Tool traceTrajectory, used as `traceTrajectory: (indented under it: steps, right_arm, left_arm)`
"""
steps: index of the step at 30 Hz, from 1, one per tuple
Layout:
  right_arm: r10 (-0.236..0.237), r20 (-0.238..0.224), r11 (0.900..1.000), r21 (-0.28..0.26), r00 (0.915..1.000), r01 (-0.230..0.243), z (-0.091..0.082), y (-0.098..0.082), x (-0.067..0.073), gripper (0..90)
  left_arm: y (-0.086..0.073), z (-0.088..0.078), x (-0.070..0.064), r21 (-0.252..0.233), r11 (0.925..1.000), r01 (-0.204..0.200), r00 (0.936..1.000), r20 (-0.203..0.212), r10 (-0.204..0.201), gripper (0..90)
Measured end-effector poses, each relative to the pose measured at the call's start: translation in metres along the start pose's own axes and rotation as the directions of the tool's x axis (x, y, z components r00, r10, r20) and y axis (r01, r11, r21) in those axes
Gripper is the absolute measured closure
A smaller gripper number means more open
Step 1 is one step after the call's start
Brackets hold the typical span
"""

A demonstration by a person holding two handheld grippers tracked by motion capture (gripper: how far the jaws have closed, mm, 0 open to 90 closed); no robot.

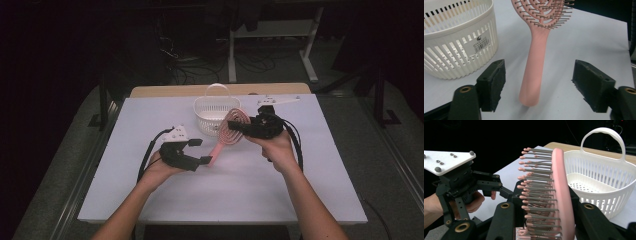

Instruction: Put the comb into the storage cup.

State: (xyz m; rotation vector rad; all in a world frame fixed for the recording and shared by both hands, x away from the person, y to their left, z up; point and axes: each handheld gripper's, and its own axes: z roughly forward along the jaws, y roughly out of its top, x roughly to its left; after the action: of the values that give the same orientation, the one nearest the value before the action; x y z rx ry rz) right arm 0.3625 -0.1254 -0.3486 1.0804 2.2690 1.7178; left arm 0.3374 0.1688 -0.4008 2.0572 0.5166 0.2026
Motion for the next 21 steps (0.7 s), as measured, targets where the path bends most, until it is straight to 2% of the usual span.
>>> traceTrajectory:
  steps: [2, 8, 13, 21]
  right_arm:
    - [-0.002, 0.0, 1.0, -0.001, 1.0, 0.002, 0.0, 0.0, 0.0, 62.9]
    - [-0.007, 0.005, 1.0, -0.009, 1.0, 0.007, -0.003, 0.001, -0.002, 62.9]
    - [-0.008, 0.007, 1.0, -0.019, 0.9999, 0.008, -0.006, 0.001, -0.004, 62.9]
    - [-0.007, 0.008, 1.0, -0.028, 0.9999, 0.007, -0.009, 0.001, -0.005, 62.9]
  left_arm:
    - [-0.001, 0.0, 0.0, 0.014, 0.9999, 0.002, 0.9999, -0.011, -0.002, 16.9]
    - [-0.013, -0.007, 0.002, 0.047, 0.9989, -0.006, 0.9998, -0.017, 0.007, 8.9]
    - [-0.021, -0.013, 0.005, 0.058, 0.9981, 0.02, 0.9997, -0.018, -0.019, 0.0]
    - [-0.035, -0.022, 0.007, 0.068, 0.9973, 0.026, 0.9996, -0.014, -0.025, 0.0]
